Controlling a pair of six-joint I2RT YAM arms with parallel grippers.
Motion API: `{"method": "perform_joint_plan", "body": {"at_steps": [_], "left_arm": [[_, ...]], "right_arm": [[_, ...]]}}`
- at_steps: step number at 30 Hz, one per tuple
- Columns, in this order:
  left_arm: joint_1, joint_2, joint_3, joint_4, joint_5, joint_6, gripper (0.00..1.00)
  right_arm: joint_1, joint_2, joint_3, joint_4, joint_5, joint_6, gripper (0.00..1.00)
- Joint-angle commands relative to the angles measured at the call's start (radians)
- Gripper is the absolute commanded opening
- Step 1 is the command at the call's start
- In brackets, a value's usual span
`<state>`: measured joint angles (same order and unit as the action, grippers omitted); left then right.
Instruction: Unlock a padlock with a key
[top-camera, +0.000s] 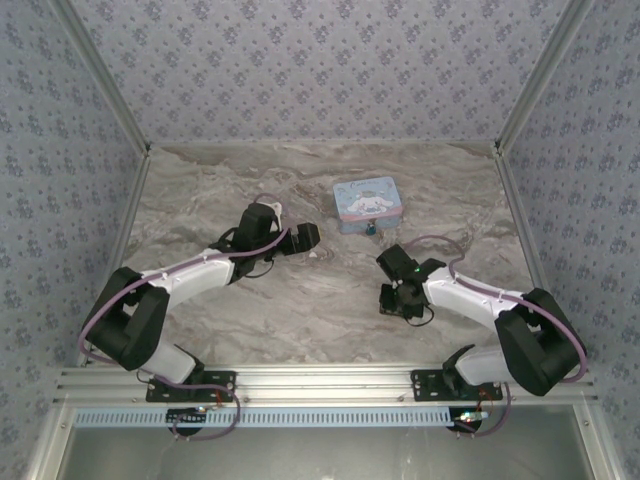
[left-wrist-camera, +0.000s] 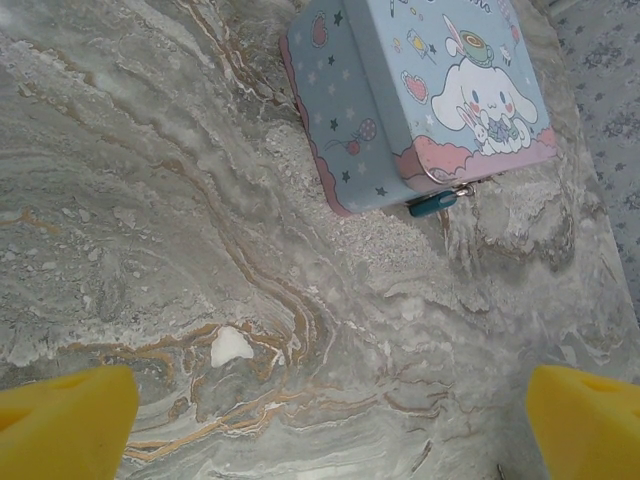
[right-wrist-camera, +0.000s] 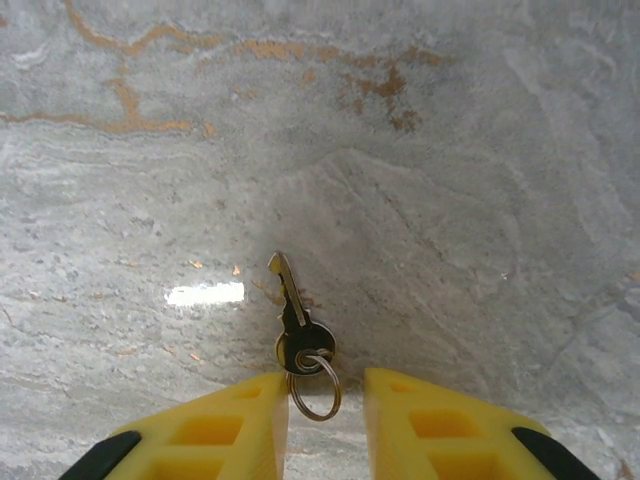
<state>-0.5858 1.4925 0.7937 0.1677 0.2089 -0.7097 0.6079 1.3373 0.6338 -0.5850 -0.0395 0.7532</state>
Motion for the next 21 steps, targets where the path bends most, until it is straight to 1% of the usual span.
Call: {"method": "perform_joint_plan", "body": {"at_steps": [1, 9, 16, 21], "left_arm": [[-0.006, -0.003, 0.044, -0.017, -0.012, 0.021, 0.99], [-0.005, -0.003, 0.045, -0.025, -0.011, 0.023, 0.99], [-0.006, -0.015, 0.047, -0.031, -0.016, 0.029, 1.00], [-0.005, -0.031, 0.044, -0.028, -0.022, 0.032, 0.99]], "right_arm": [[0.007, 0.012, 0.023, 0.029, 0.030, 0.020, 0.24], [0.007, 0.040, 0.016, 0.055, 0.018, 0.018, 0.13], [0.007, 0.031, 0.015, 0.057, 0.012, 0.018, 0.04], [0.007, 0.023, 0.017, 0.065, 0.006, 0.015, 0.00]]}}
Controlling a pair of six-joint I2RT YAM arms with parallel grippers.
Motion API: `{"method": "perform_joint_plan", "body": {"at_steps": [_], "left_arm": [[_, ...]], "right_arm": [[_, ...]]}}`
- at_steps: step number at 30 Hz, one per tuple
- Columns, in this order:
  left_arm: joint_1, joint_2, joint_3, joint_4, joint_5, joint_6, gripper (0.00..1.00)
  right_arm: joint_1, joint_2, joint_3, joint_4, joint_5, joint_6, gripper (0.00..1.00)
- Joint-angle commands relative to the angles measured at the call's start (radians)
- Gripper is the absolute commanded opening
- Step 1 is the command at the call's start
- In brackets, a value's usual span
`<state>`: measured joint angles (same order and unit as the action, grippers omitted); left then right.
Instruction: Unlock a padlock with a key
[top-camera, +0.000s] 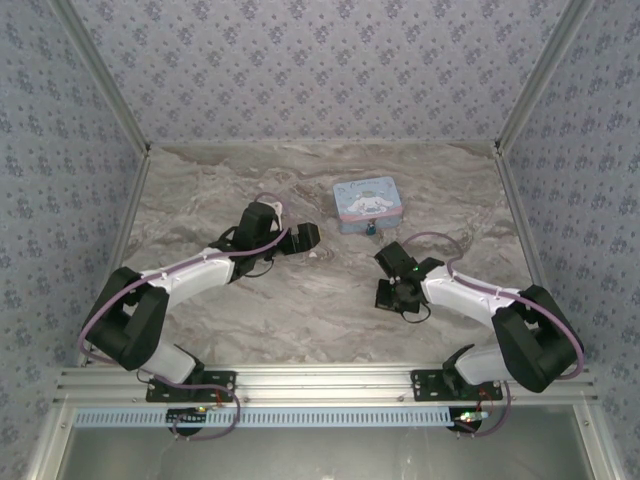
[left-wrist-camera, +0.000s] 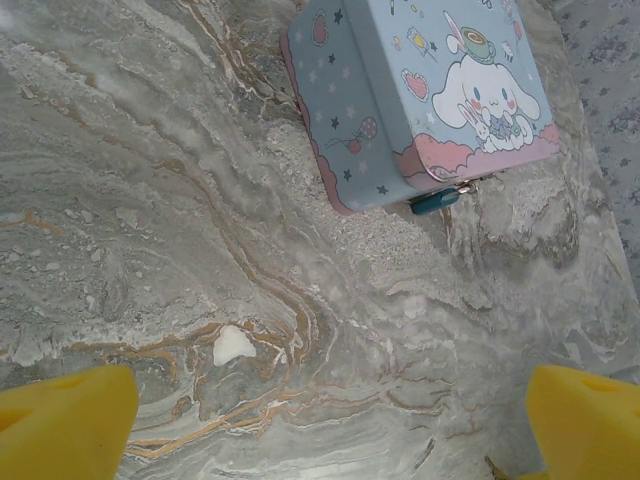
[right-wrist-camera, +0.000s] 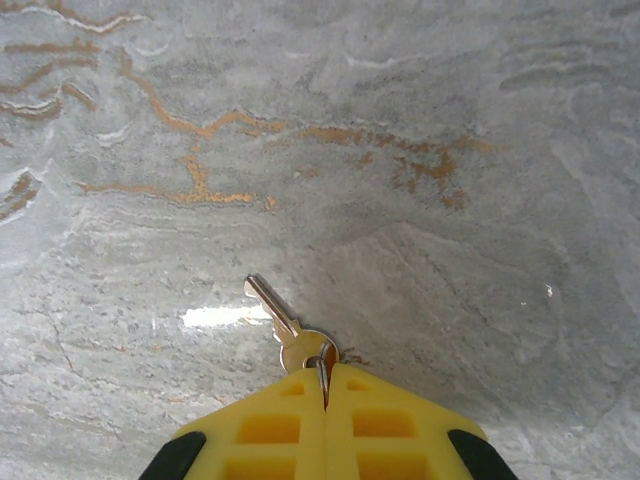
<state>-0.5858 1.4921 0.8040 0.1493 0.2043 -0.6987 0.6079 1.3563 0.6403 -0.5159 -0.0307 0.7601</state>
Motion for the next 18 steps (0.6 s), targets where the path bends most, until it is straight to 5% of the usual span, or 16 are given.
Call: {"method": "perform_joint_plan", "body": {"at_steps": [1, 18], "left_arm": [[-0.005, -0.036, 0.031, -0.009, -0.021, 0.020, 1.00], [-0.003, -0.128, 0.051, 0.070, 0.004, -0.059, 0.99]], "right_arm": [[0.007, 0.003, 0.014, -0.003, -0.003, 0.008, 0.00], [0.002, -0.222, -0.059, 0.367, -0.027, 0.012, 0.00]]}}
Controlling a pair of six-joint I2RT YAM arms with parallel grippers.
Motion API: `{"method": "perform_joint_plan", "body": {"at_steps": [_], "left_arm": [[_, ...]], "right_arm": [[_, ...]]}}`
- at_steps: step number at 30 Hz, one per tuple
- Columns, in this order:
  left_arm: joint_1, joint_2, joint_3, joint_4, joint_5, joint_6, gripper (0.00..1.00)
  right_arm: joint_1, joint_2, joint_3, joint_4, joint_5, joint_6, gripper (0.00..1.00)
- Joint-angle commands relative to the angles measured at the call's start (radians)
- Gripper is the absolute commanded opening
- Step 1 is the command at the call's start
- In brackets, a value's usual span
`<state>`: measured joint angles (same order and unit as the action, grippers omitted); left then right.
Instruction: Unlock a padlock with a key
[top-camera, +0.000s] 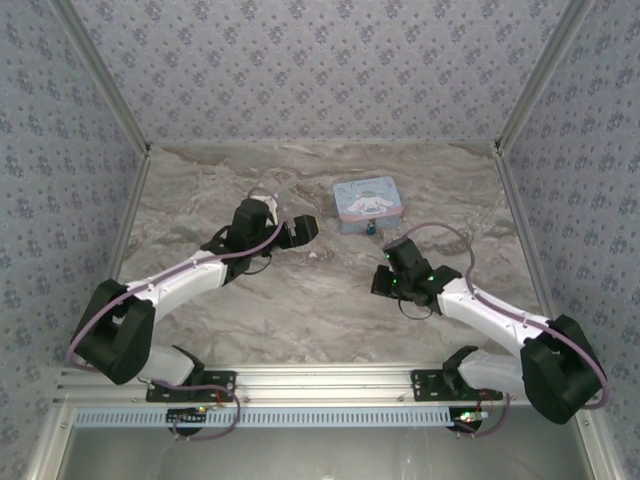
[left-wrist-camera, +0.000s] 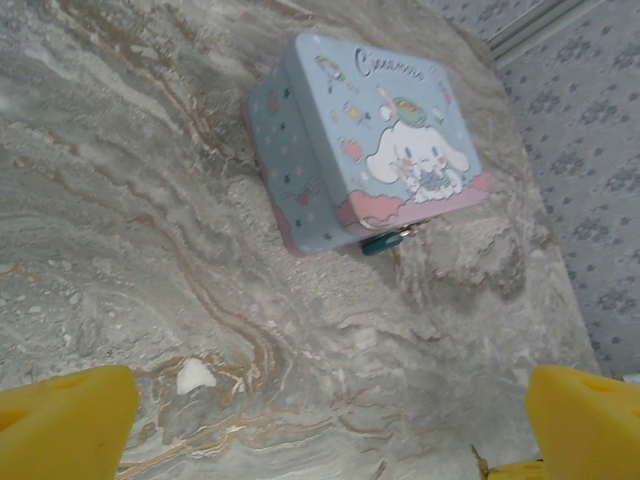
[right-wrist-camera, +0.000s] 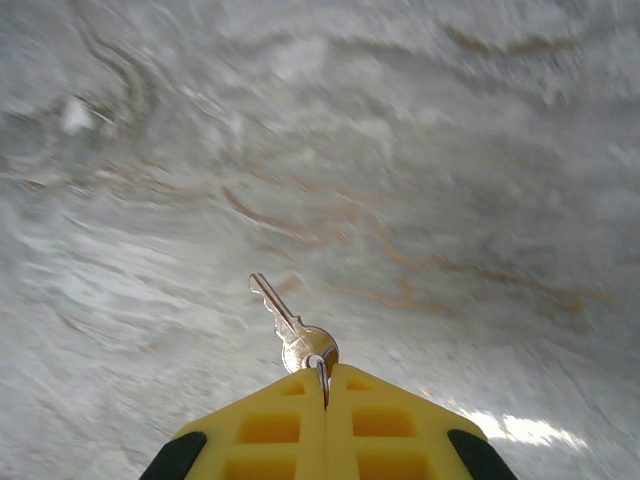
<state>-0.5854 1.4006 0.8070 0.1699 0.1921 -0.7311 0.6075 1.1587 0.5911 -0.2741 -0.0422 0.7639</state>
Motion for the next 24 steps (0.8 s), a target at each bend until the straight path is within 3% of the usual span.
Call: {"method": "perform_joint_plan", "body": {"at_steps": [1, 5, 13, 24], "left_arm": [[-0.002, -0.043, 0.055, 0.050, 0.024, -0.029, 0.99], [-0.003, -0.063, 0.085, 0.054, 0.053, -0.034, 0.99], [-0.002, -0.069, 0.149, 0.052, 0.136, -0.043, 0.88], [-0.023, 0.009, 0.208, 0.125, 0.267, -0.063, 0.68]], "right_arm": [[0.002, -0.029, -0.010, 0.159, -0.024, 0.001, 0.00], [-0.001, -0.043, -0.010, 0.307, -0.067, -0.031, 0.00], [-0.002, -0.047, 0.002, 0.593, -0.168, -0.120, 0.00], [0.011, -0.060, 0.045, 0.638, -0.190, -0.191, 0.00]]}}
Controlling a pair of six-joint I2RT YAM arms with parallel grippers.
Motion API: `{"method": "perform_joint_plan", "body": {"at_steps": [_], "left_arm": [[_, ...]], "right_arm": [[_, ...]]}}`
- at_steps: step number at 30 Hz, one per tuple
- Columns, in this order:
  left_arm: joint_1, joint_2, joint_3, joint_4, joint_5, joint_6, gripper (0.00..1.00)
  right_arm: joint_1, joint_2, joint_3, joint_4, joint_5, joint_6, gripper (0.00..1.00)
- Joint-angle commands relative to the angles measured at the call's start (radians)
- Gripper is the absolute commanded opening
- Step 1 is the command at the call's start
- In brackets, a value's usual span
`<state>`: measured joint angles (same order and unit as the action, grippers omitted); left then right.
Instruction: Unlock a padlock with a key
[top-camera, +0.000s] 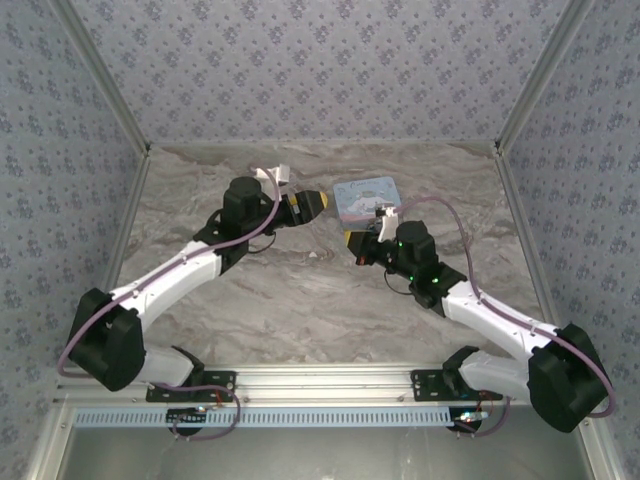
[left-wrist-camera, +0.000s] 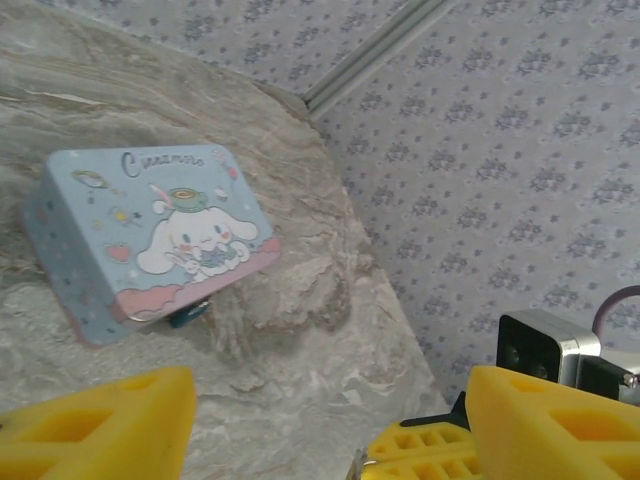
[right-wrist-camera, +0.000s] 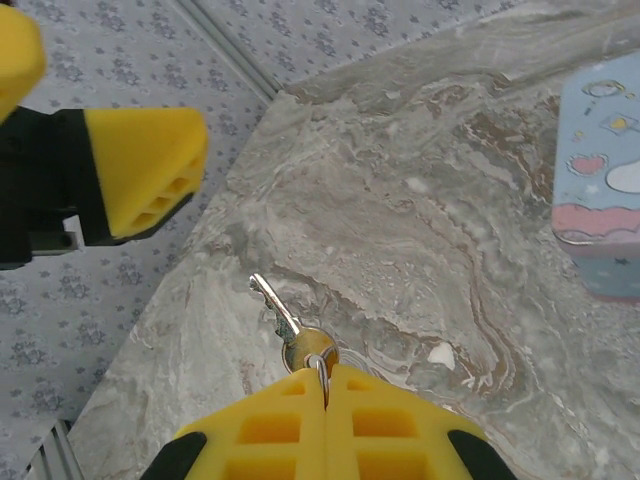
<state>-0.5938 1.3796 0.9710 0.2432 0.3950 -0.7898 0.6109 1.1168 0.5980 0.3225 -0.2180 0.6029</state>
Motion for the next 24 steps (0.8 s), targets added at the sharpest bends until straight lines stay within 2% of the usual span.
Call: {"method": "perform_joint_plan", "body": {"at_steps": [1, 10, 19, 24], "left_arm": [[-0.020, 0.041, 0.052, 0.056, 0.073, -0.004, 0.67], [-0.060, 0.109, 0.121, 0.048, 0.142, 0.017, 0.55], [-0.087, 0.140, 0.148, 0.034, 0.159, 0.028, 0.44], [-0.088, 0.146, 0.156, 0.029, 0.165, 0.031, 0.31]], "right_arm": [[0.010, -0.020, 0.039, 0.043, -0.011, -0.028, 0.00], [0.012, -0.043, 0.056, 0.037, 0.018, -0.022, 0.00], [0.012, -0.046, 0.076, 0.036, 0.034, -0.015, 0.00], [0.011, -0.046, 0.083, 0.030, 0.039, -0.015, 0.00]]}}
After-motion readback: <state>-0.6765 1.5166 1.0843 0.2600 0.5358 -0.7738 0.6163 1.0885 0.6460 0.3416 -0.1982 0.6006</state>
